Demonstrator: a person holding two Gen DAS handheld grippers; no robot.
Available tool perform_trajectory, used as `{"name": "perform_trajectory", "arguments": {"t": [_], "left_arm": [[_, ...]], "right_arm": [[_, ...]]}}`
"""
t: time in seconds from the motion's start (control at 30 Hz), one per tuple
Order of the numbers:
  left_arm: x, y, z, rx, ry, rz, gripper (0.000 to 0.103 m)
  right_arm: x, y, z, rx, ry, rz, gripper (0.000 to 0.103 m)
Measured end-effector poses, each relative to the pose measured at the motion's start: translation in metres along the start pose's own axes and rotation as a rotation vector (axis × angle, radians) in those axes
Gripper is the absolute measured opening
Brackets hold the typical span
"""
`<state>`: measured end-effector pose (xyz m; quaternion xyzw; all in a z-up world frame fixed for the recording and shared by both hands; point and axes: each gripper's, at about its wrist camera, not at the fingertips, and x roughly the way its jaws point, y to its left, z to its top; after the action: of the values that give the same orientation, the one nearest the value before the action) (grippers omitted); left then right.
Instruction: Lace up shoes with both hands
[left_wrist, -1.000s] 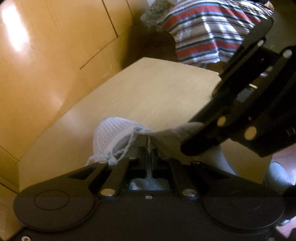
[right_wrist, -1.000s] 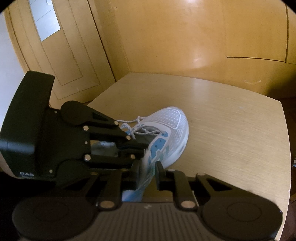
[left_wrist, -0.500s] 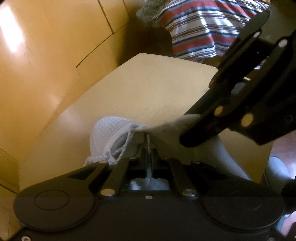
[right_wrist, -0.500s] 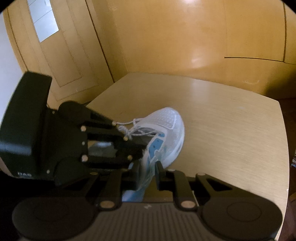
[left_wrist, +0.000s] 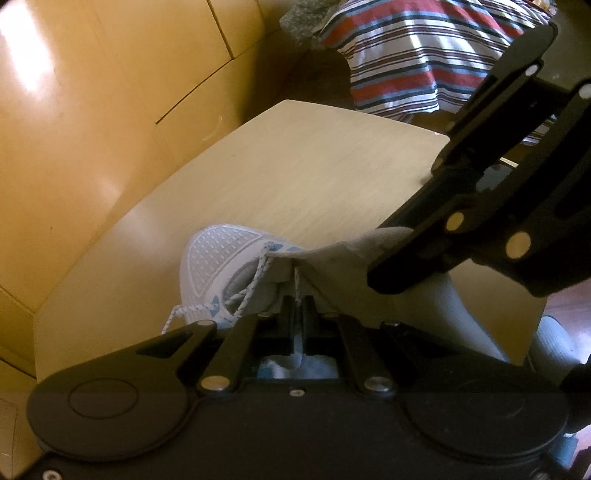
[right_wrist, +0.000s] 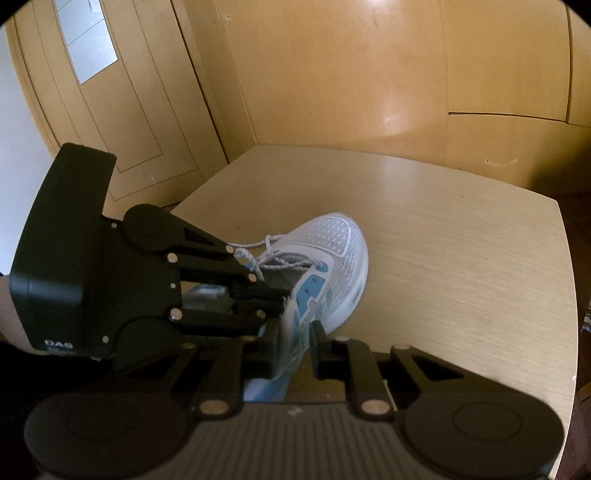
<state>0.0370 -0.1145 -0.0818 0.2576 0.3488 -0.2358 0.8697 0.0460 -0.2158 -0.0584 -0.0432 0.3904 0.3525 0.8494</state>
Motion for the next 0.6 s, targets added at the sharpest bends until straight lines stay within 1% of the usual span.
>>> {"name": "perform_trajectory", "arguments": {"t": [0.6], "left_arm": [[-0.0073, -0.0015, 0.0041, 0.007, -0.071, 0.013, 0.001]], "right_arm": [[-0.0081, -0.0014, -0.0018, 0.001, 0.002, 0.002, 0.016]]}}
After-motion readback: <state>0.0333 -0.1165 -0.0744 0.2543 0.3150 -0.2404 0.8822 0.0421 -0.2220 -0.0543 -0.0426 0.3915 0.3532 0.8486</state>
